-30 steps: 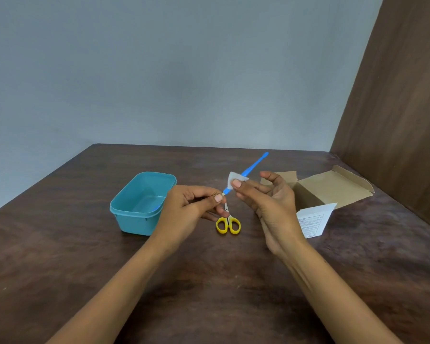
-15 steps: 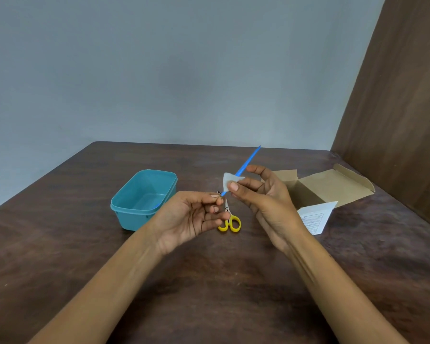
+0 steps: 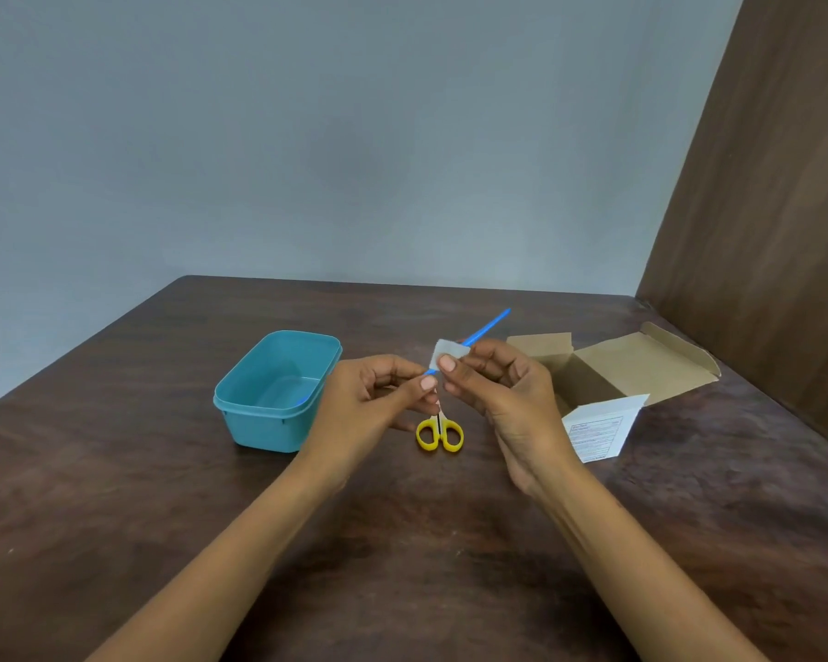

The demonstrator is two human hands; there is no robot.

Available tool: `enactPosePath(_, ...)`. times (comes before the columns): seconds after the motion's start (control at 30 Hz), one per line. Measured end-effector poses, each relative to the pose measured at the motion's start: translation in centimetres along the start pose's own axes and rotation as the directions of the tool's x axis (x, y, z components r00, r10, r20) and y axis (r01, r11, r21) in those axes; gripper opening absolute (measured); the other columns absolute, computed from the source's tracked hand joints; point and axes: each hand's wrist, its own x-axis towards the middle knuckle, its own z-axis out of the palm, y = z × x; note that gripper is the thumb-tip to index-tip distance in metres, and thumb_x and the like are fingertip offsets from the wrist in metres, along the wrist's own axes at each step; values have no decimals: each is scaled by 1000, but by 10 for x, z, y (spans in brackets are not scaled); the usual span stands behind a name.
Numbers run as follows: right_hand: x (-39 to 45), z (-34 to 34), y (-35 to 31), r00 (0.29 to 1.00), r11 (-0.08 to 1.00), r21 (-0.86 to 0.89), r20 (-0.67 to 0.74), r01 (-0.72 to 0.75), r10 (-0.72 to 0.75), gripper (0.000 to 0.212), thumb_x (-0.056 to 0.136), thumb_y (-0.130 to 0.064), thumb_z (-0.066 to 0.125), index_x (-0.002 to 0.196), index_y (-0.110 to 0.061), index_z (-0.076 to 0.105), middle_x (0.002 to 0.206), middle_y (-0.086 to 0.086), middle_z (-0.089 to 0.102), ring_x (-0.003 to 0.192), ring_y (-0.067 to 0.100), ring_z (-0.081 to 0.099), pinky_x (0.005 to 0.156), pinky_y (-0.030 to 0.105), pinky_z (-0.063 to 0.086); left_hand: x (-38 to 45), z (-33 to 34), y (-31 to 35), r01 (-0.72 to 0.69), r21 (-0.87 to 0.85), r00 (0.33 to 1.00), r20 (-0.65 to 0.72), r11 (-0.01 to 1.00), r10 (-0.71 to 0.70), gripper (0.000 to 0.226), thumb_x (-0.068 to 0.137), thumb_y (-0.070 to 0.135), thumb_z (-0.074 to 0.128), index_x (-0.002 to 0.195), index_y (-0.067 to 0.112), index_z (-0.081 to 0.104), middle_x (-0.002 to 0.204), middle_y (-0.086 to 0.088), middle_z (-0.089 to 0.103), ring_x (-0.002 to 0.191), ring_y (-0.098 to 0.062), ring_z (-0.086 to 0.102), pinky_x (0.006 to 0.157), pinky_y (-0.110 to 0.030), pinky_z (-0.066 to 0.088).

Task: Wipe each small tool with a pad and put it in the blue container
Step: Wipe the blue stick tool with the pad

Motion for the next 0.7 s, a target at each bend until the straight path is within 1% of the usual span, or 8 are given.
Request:
enactPosePath(0.1, 0, -1, -1, 999, 1000, -1, 42, -26, 26, 11, 75, -3, 71, 85, -6, 69, 79, 6, 74, 76, 15, 70, 70, 24, 57, 0, 2, 1, -49, 35, 998, -37, 998, 50, 13, 89, 12, 60, 89, 4, 71, 77, -11, 74, 75, -19, 72, 57, -22, 55)
enactPosePath(0.2, -1, -1, -2, 994, 997, 23, 82, -79, 77, 7, 74, -8, 70, 81, -7, 72, 78, 7, 74, 75, 15, 70, 72, 23, 57, 0, 1, 3, -25, -11, 999, -33, 1000, 25, 15, 89, 11, 60, 88, 2, 72, 76, -14, 73, 75, -21, 72, 59, -24, 57)
enactPosePath(0.3, -1, -1, -2, 990, 991, 54, 81, -124, 119, 10, 70, -10, 71, 80, -7, 72, 76, 6, 73, 73, 13, 69, 70, 21, 57, -1, 1, 4, 17, -50, 1000, -19, 999, -18, 15, 88, 10, 60, 88, 1, 72, 75, -16, 73, 75, -24, 72, 61, -25, 58)
enactPosePath(0.4, 0, -2, -4, 991, 989, 61, 5, -131, 131, 28, 63, -12, 76, 90, -9, 69, 83, 8, 75, 77, 16, 71, 66, 20, 57, -1, 1, 5, 40, -85, 999, -4, 996, -40, 16, 87, 10, 61, 87, 0, 73, 74, -18, 73, 72, -23, 72, 59, -24, 57)
enactPosePath(0.47, 0, -3, -5, 992, 990, 61, -26, -125, 127, 33, 61, -11, 76, 93, -8, 68, 85, 10, 75, 79, 17, 72, 66, 20, 57, -1, 0, 6, 48, -94, 999, -3, 994, -48, 16, 87, 10, 61, 86, 0, 73, 74, -18, 72, 71, -23, 72, 57, -22, 56)
enactPosePath(0.6, 0, -3, -5, 988, 986, 70, 36, -154, 152, 28, 63, -10, 74, 91, -6, 72, 88, 12, 75, 84, 19, 72, 74, 23, 58, 1, 0, 5, 52, -71, 998, -24, 996, -54, 14, 87, 8, 61, 85, 2, 74, 75, -17, 73, 71, -23, 72, 56, -22, 55)
enactPosePath(0.7, 0, -3, -6, 978, 977, 91, 94, -195, 186, 27, 64, -10, 73, 91, -6, 73, 89, 12, 75, 83, 17, 72, 72, 22, 57, 1, 0, 3, 62, -58, 997, -31, 996, -64, 13, 87, 9, 62, 86, 5, 75, 78, -17, 73, 73, -23, 72, 56, -23, 55)
